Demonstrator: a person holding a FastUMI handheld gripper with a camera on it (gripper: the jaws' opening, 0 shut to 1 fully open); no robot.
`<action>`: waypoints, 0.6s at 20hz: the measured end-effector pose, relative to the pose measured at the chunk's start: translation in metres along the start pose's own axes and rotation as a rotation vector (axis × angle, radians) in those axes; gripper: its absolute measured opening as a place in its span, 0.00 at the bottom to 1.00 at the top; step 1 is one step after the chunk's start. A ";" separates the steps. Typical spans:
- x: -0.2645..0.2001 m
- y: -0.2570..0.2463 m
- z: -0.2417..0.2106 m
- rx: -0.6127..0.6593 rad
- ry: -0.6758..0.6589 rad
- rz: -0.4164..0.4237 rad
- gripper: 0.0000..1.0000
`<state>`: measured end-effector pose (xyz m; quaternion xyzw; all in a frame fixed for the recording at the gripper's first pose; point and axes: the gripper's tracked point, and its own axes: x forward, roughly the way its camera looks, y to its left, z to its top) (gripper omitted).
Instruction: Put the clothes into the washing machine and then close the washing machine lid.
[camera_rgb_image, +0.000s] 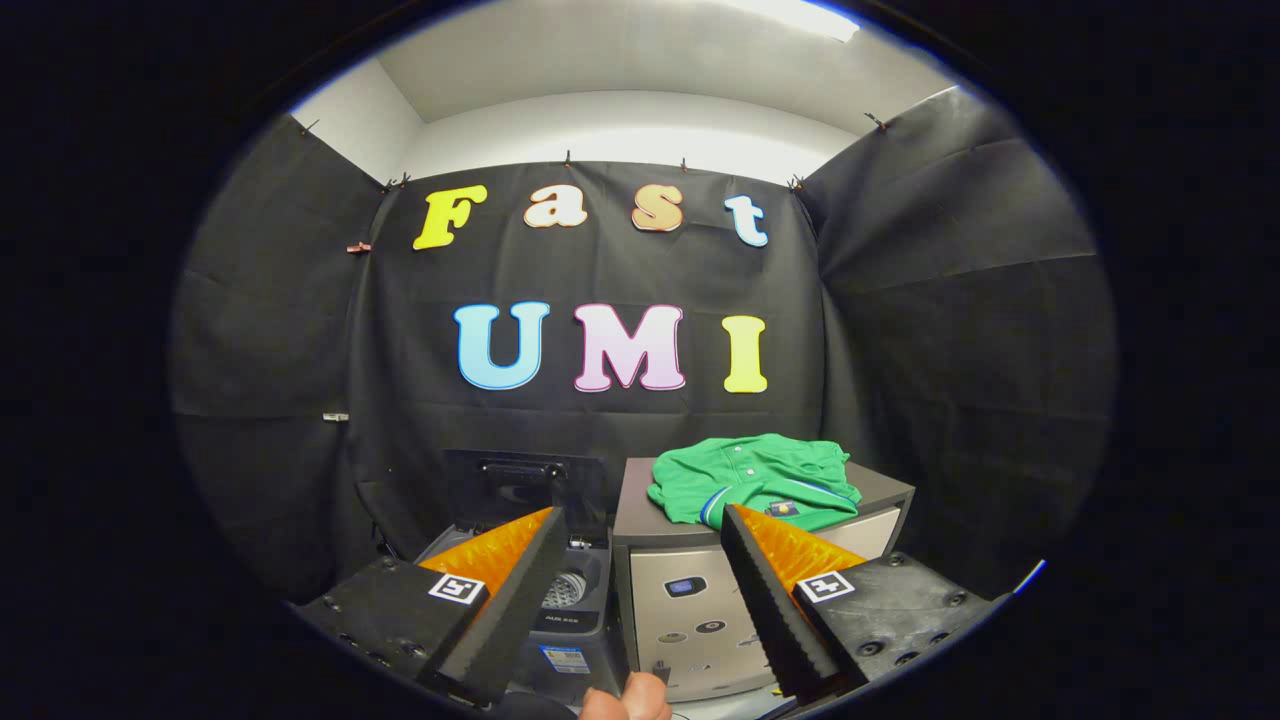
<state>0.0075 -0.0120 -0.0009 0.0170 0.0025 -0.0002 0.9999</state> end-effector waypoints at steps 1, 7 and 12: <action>0.001 0.003 -0.004 0.008 0.007 0.011 0.98; 0.004 0.011 -0.013 -0.028 0.022 0.037 0.99; 0.005 0.010 -0.008 -0.028 0.008 0.053 0.99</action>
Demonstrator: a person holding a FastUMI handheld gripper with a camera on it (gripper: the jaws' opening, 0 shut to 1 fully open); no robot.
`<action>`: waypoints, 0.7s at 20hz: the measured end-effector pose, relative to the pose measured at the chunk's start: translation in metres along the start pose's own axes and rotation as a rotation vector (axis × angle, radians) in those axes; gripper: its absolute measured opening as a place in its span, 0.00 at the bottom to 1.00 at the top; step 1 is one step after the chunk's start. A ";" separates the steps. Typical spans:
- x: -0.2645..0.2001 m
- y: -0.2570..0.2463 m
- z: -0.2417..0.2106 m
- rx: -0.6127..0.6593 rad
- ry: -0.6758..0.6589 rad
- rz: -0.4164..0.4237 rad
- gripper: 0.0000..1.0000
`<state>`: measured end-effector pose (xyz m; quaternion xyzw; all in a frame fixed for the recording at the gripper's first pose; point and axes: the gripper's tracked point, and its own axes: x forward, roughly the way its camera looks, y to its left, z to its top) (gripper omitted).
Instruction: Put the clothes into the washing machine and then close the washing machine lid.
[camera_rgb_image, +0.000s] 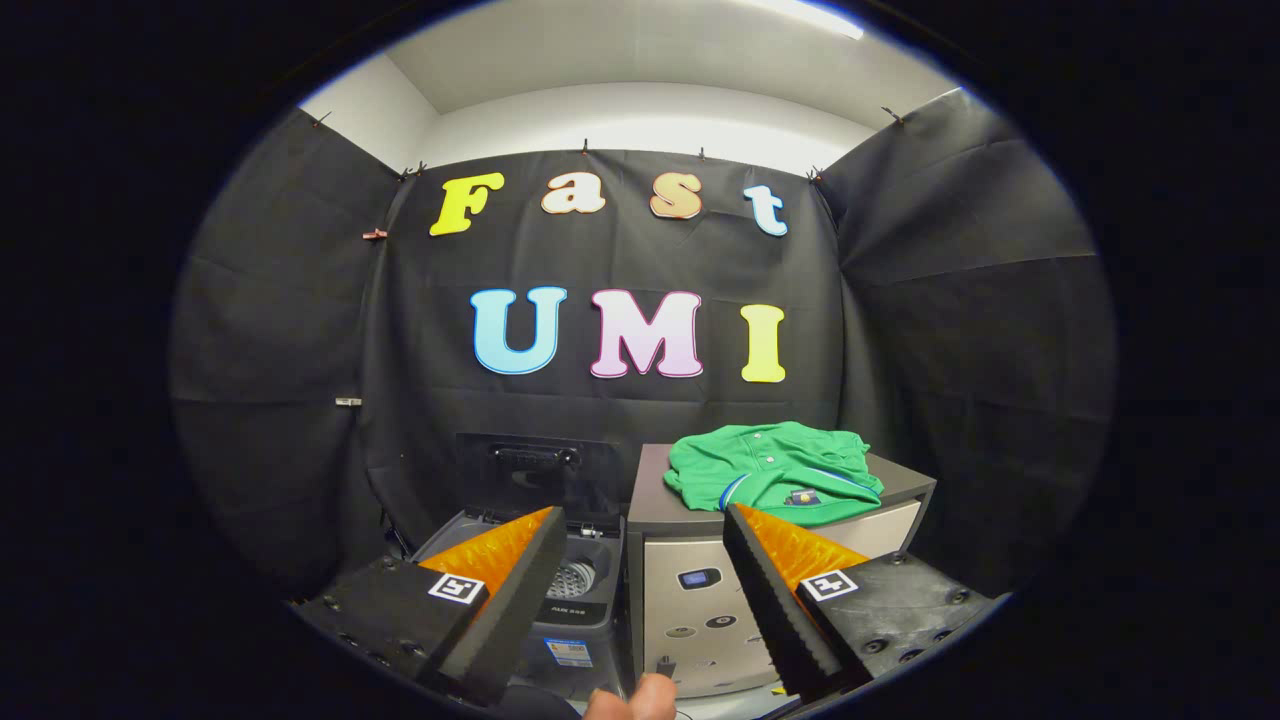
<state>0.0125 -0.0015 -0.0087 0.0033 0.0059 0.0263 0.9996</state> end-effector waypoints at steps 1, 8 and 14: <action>0.003 -0.004 0.001 -0.004 -0.004 -0.007 0.99; 0.044 -0.040 0.003 -0.058 0.021 -0.116 0.98; 0.120 -0.101 0.005 -0.110 0.169 -0.276 0.98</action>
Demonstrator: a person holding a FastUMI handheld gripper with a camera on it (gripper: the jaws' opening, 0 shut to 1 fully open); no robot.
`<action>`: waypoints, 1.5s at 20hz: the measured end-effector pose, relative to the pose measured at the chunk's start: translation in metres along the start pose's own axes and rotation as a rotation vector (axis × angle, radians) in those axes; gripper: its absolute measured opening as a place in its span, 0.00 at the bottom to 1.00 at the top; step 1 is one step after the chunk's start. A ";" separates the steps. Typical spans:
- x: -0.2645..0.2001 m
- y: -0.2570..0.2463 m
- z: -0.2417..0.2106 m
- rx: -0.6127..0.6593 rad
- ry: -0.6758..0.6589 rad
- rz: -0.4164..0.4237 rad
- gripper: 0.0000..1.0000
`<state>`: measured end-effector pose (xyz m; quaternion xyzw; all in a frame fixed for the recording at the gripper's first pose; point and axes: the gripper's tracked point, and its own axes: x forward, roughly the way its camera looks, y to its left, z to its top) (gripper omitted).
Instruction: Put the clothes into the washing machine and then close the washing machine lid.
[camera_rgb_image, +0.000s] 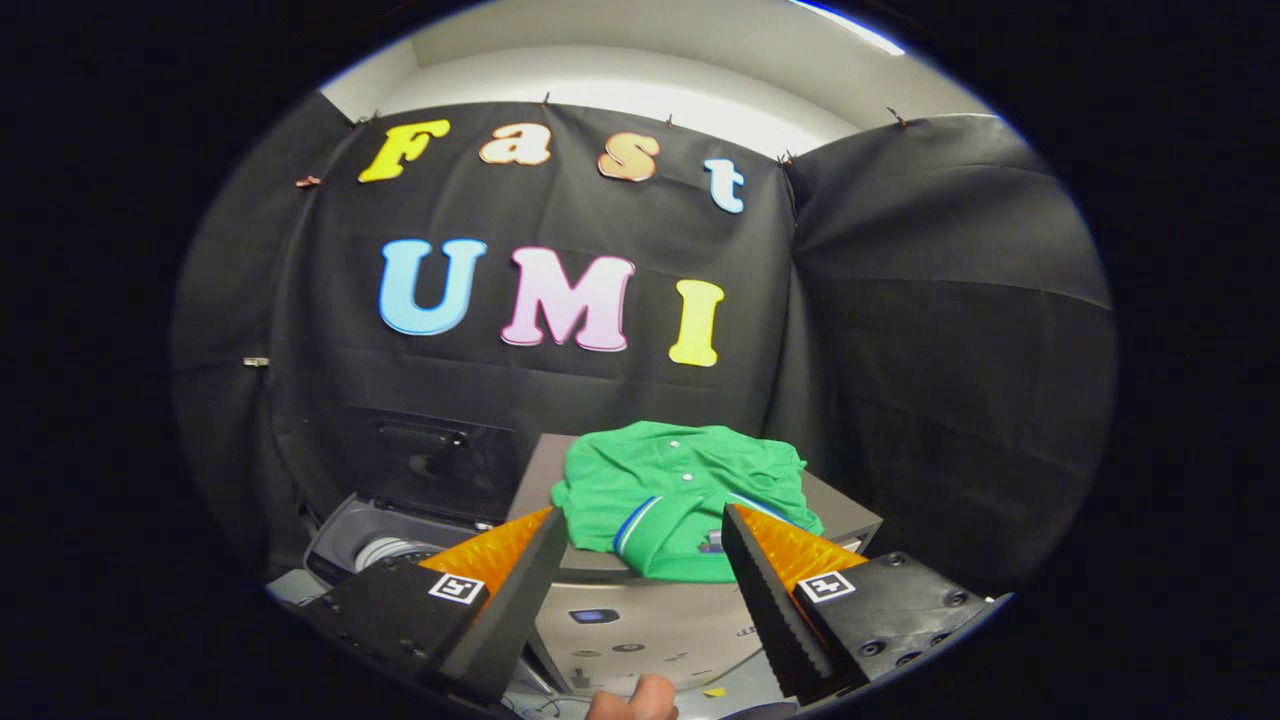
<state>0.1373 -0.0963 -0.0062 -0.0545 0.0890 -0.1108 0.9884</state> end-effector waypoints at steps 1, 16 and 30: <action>0.019 -0.007 -0.001 -0.004 0.036 -0.016 0.98; 0.234 -0.010 -0.015 0.133 0.459 0.076 1.00; 0.260 -0.028 -0.049 0.145 0.470 0.051 0.18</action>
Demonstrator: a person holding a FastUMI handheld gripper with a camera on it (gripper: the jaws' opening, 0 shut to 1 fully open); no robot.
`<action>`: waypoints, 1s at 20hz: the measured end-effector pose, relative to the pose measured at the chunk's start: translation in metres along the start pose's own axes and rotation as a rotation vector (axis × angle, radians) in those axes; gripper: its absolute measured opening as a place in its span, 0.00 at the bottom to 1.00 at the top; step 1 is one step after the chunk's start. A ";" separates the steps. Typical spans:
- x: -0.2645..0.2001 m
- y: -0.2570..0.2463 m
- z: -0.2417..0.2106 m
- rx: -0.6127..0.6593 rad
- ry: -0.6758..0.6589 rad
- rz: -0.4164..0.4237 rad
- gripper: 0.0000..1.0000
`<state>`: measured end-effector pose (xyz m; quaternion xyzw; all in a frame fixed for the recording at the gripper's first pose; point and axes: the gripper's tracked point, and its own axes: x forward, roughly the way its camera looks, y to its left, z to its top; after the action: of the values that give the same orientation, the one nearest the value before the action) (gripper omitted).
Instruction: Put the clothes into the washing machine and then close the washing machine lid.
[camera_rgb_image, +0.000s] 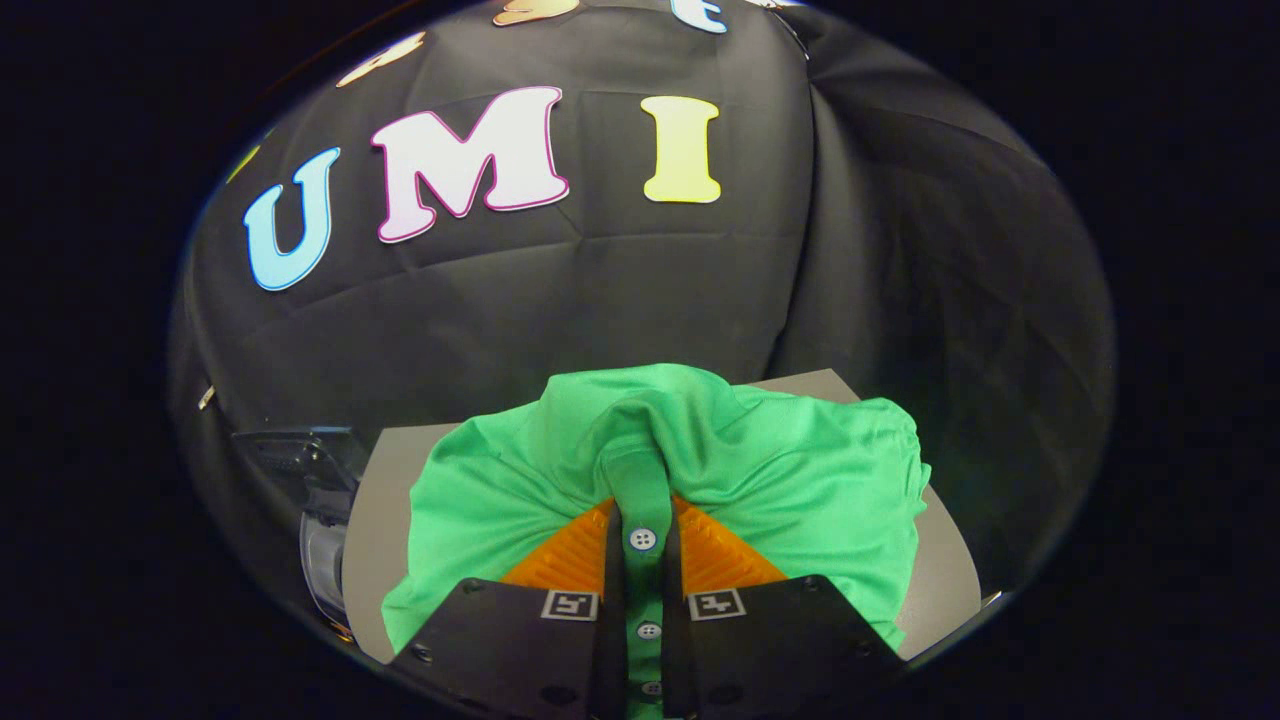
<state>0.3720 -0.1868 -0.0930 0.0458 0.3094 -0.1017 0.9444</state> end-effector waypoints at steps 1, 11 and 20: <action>-0.004 -0.002 0.008 0.009 -0.014 -0.004 0.08; -0.101 0.026 0.080 -0.017 -0.184 -0.020 0.07; -0.168 0.153 0.093 -0.048 -0.237 0.084 0.07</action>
<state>0.3271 -0.0237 0.0849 0.0236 0.1957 -0.0594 0.9786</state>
